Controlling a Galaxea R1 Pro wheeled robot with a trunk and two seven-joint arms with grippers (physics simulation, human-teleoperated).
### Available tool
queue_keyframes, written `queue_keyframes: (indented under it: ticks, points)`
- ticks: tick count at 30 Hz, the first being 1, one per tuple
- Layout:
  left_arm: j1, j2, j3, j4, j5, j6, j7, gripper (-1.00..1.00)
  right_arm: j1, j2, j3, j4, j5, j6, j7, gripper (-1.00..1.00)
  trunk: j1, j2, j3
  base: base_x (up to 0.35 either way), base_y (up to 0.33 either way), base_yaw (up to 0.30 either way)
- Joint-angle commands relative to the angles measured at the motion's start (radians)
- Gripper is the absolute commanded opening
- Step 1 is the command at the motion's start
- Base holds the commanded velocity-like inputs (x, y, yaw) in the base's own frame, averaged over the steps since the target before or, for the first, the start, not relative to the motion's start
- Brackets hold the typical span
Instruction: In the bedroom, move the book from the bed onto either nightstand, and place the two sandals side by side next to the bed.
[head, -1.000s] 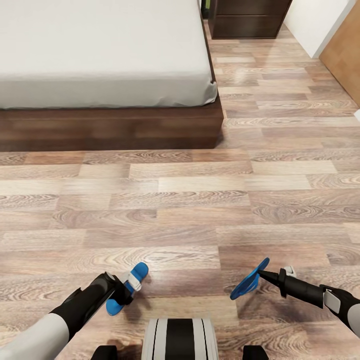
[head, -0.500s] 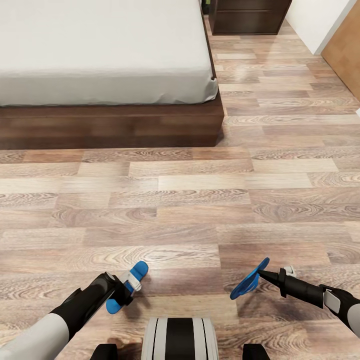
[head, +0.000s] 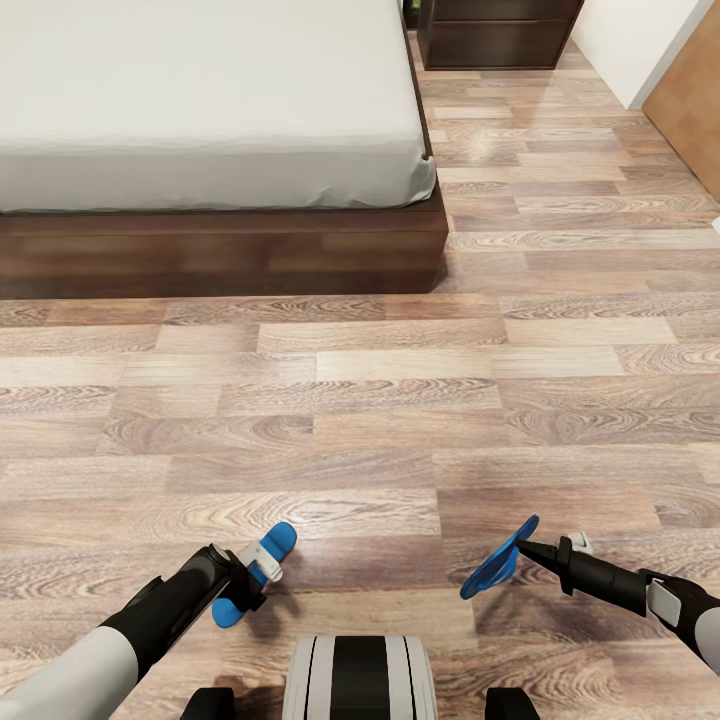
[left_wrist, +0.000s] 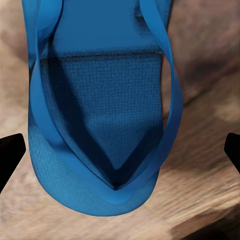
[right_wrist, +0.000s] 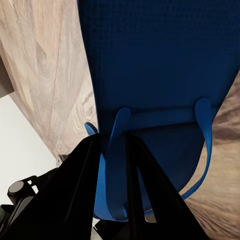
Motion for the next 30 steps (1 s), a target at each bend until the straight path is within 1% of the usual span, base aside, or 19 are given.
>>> queue_keyframes:
  ticks: [1,12,17,27,28,30]
  points:
    - [-0.001,0.001,-0.003,-0.002,-0.004,0.004,-0.004,1.0,-0.002,0.0,0.007,0.003,-0.01,0.012,0.008,-1.0,0.0,0.0,-0.001,0.0,0.0,0.0]
    - [-0.001,0.001,-0.003,-0.002,-0.004,0.004,-0.004,1.0,-0.002,0.0,0.007,0.003,-0.01,0.013,0.008,-1.0,0.0,0.0,-0.001,0.0,0.0,0.0]
    - [-0.001,0.0,-0.003,-0.001,-0.004,0.005,-0.004,1.0,-0.002,0.0,0.007,0.003,-0.01,0.013,0.008,-1.0,0.002,-0.001,-0.02,0.0,0.0,0.0]
    - [-0.001,0.001,-0.003,0.0,-0.004,0.005,-0.004,1.0,-0.002,0.0,0.007,0.003,-0.01,0.013,0.008,-1.0,0.002,-0.001,-0.02,0.0,0.0,0.0]
    - [-0.001,0.002,-0.003,0.0,-0.004,0.005,-0.004,-1.0,-0.002,0.0,0.007,0.003,-0.01,0.013,0.008,-1.0,0.002,-0.001,-0.02,0.0,0.0,0.0]
    - [-0.001,0.003,-0.003,0.001,-0.004,0.005,-0.004,-1.0,-0.002,0.0,0.007,0.003,-0.01,0.013,0.008,-1.0,0.002,-0.001,-0.02,0.0,0.0,0.0]
